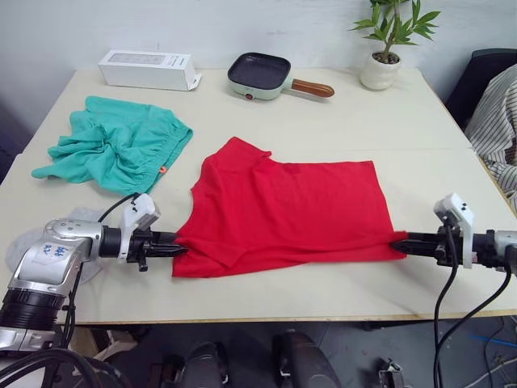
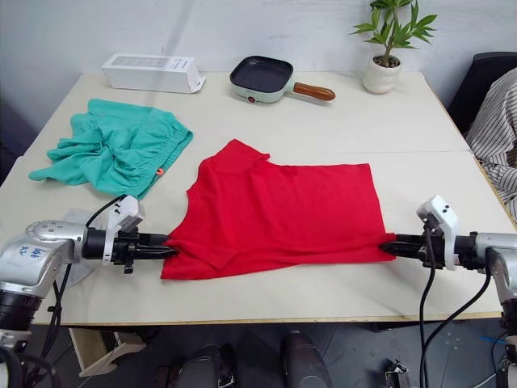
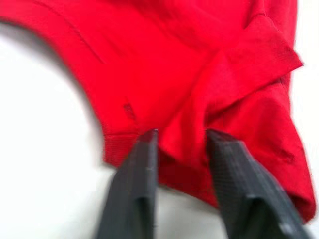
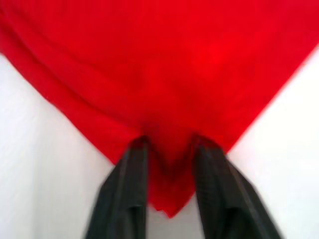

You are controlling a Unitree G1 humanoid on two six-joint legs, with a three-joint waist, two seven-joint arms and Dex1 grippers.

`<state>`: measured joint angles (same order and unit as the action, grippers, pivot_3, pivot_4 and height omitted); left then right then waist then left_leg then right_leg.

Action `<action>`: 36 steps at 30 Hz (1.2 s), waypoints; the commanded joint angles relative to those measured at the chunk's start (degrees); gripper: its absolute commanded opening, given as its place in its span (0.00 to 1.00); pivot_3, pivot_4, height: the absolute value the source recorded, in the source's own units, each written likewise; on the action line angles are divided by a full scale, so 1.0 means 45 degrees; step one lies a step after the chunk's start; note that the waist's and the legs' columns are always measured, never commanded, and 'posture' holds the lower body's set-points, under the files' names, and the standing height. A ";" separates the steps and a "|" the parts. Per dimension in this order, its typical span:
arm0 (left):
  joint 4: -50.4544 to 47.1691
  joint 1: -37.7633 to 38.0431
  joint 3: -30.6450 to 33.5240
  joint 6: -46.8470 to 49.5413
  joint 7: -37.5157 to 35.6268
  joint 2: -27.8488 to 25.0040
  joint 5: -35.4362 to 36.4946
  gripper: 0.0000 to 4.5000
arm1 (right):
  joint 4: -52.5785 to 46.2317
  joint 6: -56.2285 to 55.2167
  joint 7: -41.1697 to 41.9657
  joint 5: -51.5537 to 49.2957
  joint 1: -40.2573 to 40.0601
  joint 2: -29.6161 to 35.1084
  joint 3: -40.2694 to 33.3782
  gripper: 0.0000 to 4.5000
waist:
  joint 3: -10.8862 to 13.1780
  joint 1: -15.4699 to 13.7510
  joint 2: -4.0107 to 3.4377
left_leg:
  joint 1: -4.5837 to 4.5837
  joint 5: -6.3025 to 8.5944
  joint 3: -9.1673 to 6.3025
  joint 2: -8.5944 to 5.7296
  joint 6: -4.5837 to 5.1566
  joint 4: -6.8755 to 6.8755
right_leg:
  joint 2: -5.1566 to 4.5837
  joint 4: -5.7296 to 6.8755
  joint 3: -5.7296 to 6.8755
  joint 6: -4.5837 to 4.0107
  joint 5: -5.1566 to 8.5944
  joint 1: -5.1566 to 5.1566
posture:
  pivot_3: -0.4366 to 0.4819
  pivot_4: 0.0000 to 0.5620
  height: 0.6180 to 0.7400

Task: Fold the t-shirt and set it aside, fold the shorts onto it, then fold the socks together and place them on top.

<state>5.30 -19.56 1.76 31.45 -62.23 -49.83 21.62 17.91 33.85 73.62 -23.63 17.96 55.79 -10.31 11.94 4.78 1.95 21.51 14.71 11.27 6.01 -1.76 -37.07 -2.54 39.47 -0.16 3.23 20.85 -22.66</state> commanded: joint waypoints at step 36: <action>-0.1030 0.1207 -0.1038 -0.6744 0.0750 0.3434 -0.1716 0.00 | -0.0513 -0.7843 -0.1243 0.0982 -0.1739 -0.3700 0.0602 0.01 | -0.0009 0.0004 0.0012 | 0.0008 0.0049 0.0037 0.0011 0.0068 0.0002 | 0.0004 -0.0130 -0.0020 0.0068 -0.0055 0.0043 | 0.48 0.27 1.00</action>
<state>1.18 -13.89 -4.64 0.21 -59.52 -34.58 12.08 14.67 -1.34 68.96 -19.09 10.45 39.29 -6.50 11.90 4.80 2.00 21.54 14.93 11.44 6.06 -1.45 -37.08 -2.53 38.90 -0.24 3.55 20.60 -22.46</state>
